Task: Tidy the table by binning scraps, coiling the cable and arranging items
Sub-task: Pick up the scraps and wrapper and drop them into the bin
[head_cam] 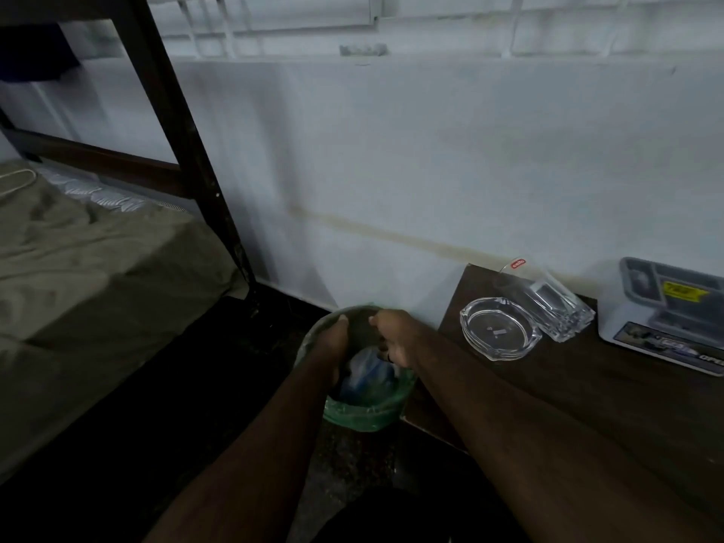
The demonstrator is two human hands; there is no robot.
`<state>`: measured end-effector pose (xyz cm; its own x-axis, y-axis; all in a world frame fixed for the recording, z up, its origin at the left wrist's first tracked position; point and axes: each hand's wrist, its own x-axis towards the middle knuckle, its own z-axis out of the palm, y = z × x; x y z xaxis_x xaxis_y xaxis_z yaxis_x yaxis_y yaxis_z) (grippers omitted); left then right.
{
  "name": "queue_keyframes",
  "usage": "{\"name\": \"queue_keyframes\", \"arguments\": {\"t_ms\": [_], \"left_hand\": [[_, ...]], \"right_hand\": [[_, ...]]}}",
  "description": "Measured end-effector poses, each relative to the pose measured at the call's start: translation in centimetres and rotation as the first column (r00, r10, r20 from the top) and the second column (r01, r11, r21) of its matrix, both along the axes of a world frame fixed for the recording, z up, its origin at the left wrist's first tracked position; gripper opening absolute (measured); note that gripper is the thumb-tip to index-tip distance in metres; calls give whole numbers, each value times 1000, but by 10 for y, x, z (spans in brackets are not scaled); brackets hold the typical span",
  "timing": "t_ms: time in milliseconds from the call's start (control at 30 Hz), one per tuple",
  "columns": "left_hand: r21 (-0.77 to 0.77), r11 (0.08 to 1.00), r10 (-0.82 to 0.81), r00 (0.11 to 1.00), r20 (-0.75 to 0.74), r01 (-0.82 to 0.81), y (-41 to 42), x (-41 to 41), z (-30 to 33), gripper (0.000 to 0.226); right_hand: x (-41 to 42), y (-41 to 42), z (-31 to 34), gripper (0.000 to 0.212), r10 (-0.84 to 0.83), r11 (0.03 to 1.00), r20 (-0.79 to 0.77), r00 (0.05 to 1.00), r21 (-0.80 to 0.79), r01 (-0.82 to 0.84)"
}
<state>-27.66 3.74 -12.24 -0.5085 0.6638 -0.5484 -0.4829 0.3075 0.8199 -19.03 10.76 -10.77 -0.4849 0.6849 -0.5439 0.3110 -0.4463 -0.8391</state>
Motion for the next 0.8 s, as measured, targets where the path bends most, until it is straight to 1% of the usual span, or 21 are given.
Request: {"name": "queue_keyframes", "arguments": {"t_ms": [67,100,133,200,267,367,433,500,567,633,700,800], "left_hand": [[16,999,40,998,-54,-40,-2,10,8,42],[33,999,26,998,-52,-24,-2,16,13,42],[27,1000,12,997,-82,-9,-2,23,22,46],[12,999,-31,985,-168,33,0,39,44,56],[53,997,-37,966,-256,52,4,52,66,61],[110,986,-68,907,-415,125,8,83,101,59],[158,966,-108,872,-478,206,11,111,119,52],[201,932,-165,847,-506,302,16,149,133,45],[250,889,-226,842,-489,383,23,190,142,38],[287,831,-311,825,-471,477,31,234,146,36],[271,790,-360,774,-521,550,38,276,144,35],[261,729,-463,737,-492,632,42,329,135,31]], "right_hand": [[-1,-1,-1,42,7,1000,-21,1000,7,-7],[-1,-3,1,42,11,1000,-50,999,-12,-12],[0,-5,5,41,12,999,-80,997,-34,-15],[9,-10,18,43,18,998,-131,991,-50,-24],[23,-18,38,44,24,999,-181,983,-27,-30],[61,-26,73,42,15,1000,-319,948,25,-7],[95,-25,97,39,-43,997,-346,937,46,62],[139,-21,114,36,-118,985,-358,926,80,156],[184,-18,123,34,-178,961,-350,920,138,239],[231,-15,124,31,-250,910,-299,921,251,329],[278,-17,121,29,-335,860,-284,899,299,415],[335,-25,116,25,-432,815,-295,852,277,509]]}}
